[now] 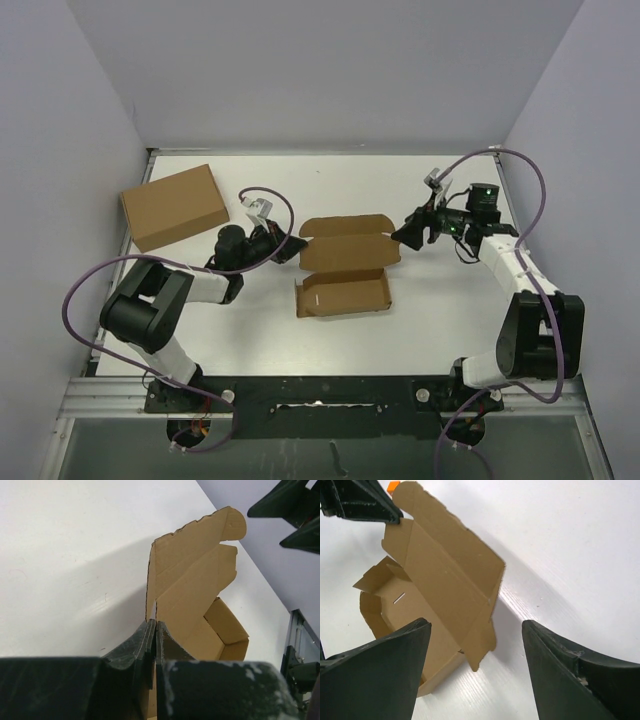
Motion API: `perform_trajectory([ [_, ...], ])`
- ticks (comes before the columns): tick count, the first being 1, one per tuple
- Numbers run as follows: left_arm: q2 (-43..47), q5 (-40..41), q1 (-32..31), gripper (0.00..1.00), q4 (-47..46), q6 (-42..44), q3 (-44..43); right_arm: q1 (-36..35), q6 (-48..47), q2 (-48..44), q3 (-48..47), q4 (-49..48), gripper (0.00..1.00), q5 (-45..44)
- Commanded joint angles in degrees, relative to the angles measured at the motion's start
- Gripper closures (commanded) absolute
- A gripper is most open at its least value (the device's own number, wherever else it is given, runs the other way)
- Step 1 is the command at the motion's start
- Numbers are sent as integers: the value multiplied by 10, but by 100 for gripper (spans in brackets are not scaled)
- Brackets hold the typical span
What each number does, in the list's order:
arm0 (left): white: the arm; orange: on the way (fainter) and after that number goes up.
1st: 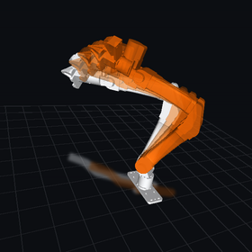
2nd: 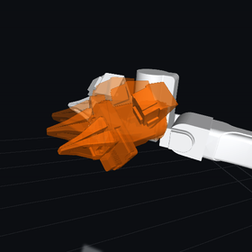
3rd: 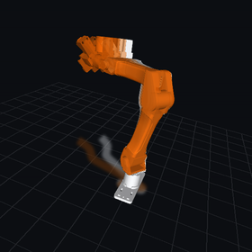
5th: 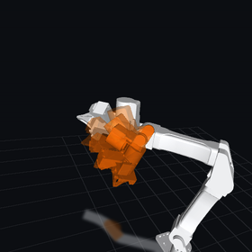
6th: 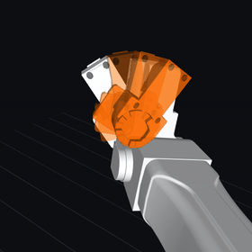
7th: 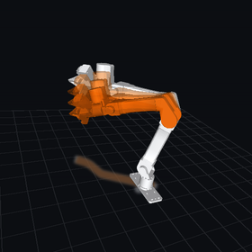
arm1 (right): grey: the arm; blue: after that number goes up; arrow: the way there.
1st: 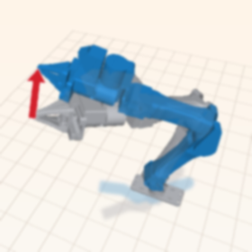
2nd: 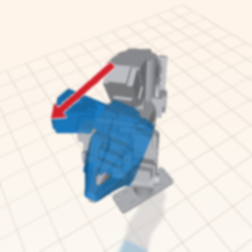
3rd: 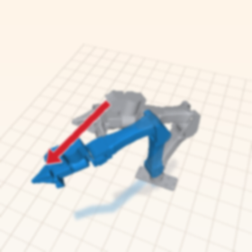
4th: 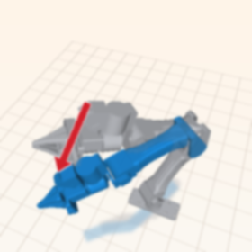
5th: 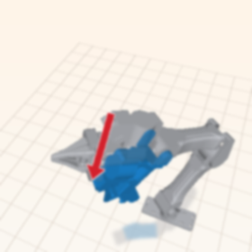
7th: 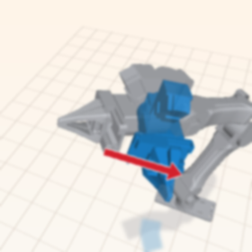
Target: Fold the paper box
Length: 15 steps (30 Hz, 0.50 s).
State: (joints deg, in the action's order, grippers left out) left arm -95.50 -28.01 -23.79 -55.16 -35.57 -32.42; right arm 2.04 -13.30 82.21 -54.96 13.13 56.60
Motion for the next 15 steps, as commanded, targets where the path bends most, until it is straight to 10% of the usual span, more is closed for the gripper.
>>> perform_trajectory([
  [1,19,-33,2,100,-58,60,-12,37,59,-10,5,-95,25,47],
  [15,41,-27,-8,100,-72,92,4,10,-40,112,-51,71,28,145],
])
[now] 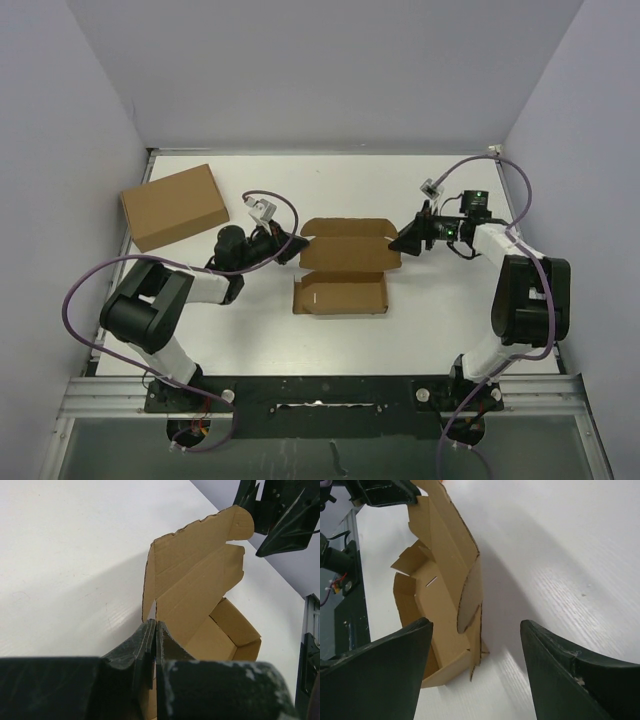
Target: Fold the paper box
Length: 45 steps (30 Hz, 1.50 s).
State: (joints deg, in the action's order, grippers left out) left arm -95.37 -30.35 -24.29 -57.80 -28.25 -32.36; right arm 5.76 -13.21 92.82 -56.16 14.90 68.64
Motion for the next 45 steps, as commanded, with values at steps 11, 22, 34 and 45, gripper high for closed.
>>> perform_trajectory([
  [11,43,-1,-4,100,-51,22,8,-60,-58,45,-52,81,54,-9],
  [22,49,5,-4,100,-56,14,13,-66,-80,61,-68,109,91,-12],
  [34,137,65,-3,75,-6,-11,71,-45,-98,3,-48,80,100,31],
  [45,341,100,-13,64,157,-106,154,-42,-97,-16,-42,69,100,40],
])
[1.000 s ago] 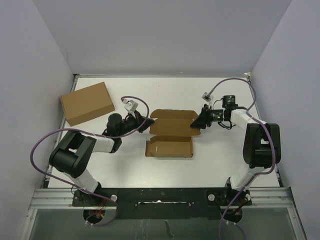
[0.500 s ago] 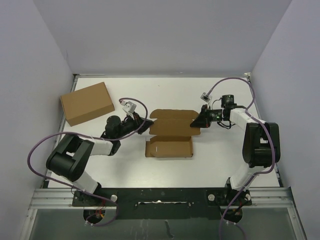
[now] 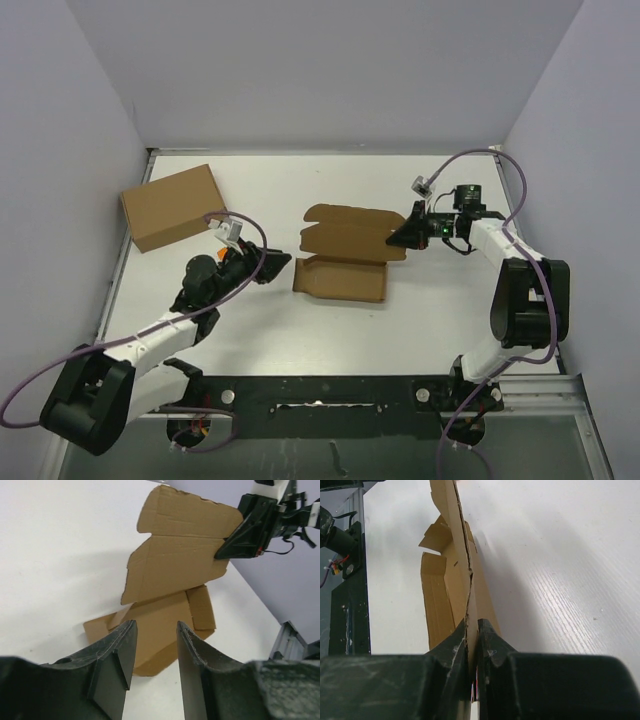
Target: Fold the paper box
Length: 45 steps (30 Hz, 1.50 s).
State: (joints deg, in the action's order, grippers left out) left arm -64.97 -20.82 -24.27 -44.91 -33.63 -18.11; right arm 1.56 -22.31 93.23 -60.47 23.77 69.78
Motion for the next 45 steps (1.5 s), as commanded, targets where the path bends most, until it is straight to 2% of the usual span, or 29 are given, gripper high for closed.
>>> perform_trajectory([
  [1,37,4,-22,65,27,-58,13,0,-5,-20,1,-19,100,29],
  [4,17,23,-45,75,25,-59,10,-1,-2,-22,1,-20,100,29],
  [7,-26,28,-49,92,32,-46,-18,-1,0,-23,2,-21,100,30],
  [9,-53,38,-51,100,54,-32,-44,-1,1,-24,2,-22,100,30],
  [20,-186,62,-66,100,49,-4,-118,-1,3,-20,1,-22,100,32],
  [30,-183,139,-64,99,103,10,-121,0,3,-15,1,-22,100,32],
  [39,-219,149,-65,97,114,31,-155,-2,4,-16,1,-21,100,32],
  [45,-249,95,-65,99,86,35,-172,-1,4,-16,1,-21,100,31],
])
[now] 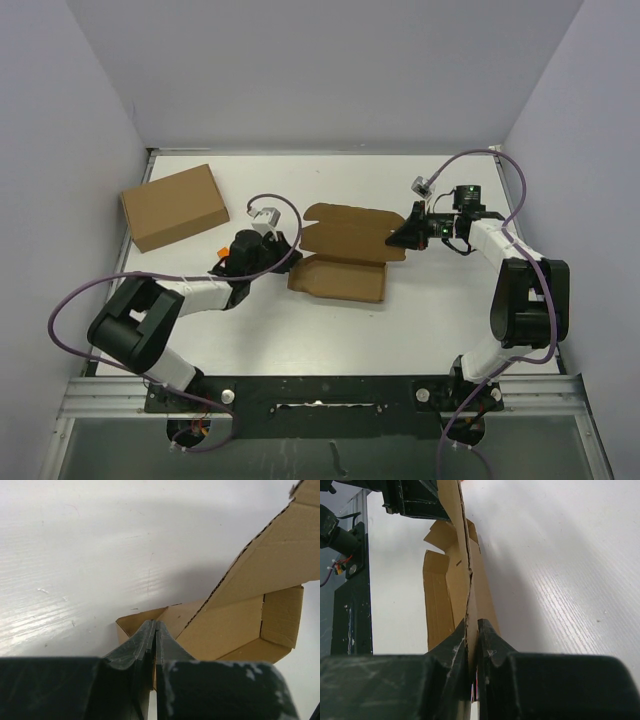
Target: Fold the paper box
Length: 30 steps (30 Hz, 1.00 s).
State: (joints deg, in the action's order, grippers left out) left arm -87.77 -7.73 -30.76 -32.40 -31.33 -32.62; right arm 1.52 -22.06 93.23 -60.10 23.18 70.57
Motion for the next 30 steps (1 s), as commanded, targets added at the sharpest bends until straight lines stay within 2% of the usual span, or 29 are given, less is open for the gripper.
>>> perform_trajectory([
  [1,-23,-45,-1,99,-43,9,-26,-1,2,-16,-3,-16,100,23],
  [14,-53,-39,-38,99,-110,-43,0,-4,30,-19,6,-40,100,9],
  [22,-68,41,-56,99,-182,-99,39,-7,65,-20,20,-75,100,2],
  [30,-112,74,-76,99,-233,-107,14,-20,71,-9,20,-77,100,4],
])
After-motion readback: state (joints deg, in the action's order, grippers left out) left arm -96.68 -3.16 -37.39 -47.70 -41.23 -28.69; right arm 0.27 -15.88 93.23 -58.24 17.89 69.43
